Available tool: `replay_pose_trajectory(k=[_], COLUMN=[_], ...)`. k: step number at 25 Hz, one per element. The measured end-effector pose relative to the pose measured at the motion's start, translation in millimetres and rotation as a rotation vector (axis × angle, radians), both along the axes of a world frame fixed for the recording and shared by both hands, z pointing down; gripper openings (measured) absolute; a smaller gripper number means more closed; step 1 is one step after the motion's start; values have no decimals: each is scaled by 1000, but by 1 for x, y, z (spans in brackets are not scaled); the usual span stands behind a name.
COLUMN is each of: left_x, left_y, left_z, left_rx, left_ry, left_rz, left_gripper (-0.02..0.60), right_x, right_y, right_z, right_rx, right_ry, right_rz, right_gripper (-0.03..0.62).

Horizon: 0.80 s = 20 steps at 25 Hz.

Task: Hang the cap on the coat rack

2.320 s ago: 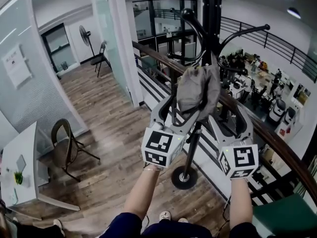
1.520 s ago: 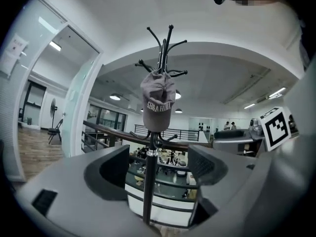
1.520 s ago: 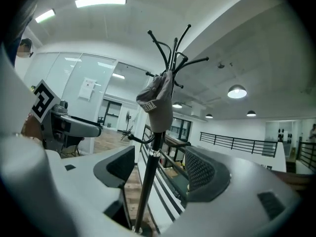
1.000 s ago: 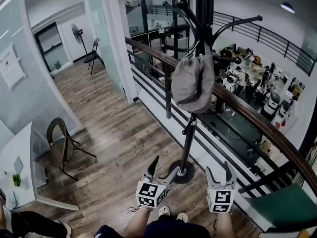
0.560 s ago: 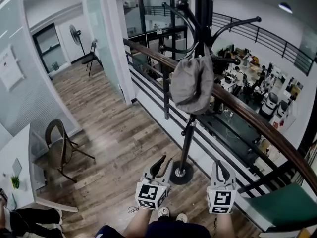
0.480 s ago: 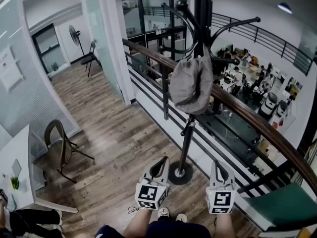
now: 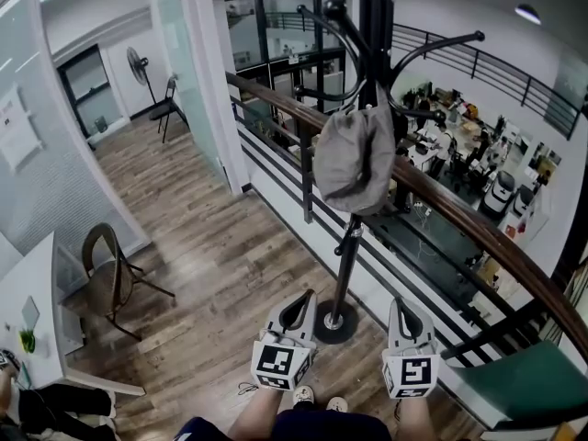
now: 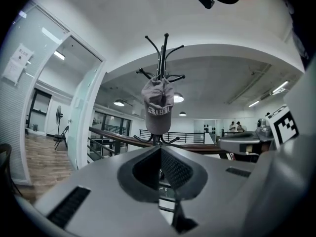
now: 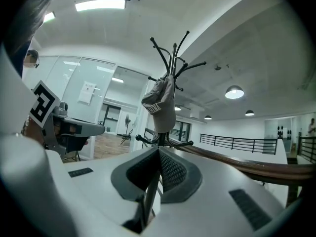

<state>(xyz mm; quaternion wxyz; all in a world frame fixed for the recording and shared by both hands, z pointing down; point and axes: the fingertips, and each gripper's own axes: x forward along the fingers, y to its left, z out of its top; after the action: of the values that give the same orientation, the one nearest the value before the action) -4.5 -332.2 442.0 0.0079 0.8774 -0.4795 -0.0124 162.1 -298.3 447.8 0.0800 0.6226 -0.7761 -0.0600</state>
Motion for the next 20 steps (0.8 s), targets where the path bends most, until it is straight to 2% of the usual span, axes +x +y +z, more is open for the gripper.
replay_pose_trajectory(k=[7,13,20], left_x=[7,4,6], left_y=[2,-3,-6], left_z=[5,3,2], left_rx=[-39,-6,-7], left_ry=[-18,-12,-7], left_rz=[13,-5,-6], left_gripper=[3,3,3], right_x=[1,5,10], right_y=[-3,-4,-6], right_z=[2,-2,0], right_rx=[9,4,7], right_ry=[30,-12,20], right_rz=[12,4,11], right_gripper=[8,8,8])
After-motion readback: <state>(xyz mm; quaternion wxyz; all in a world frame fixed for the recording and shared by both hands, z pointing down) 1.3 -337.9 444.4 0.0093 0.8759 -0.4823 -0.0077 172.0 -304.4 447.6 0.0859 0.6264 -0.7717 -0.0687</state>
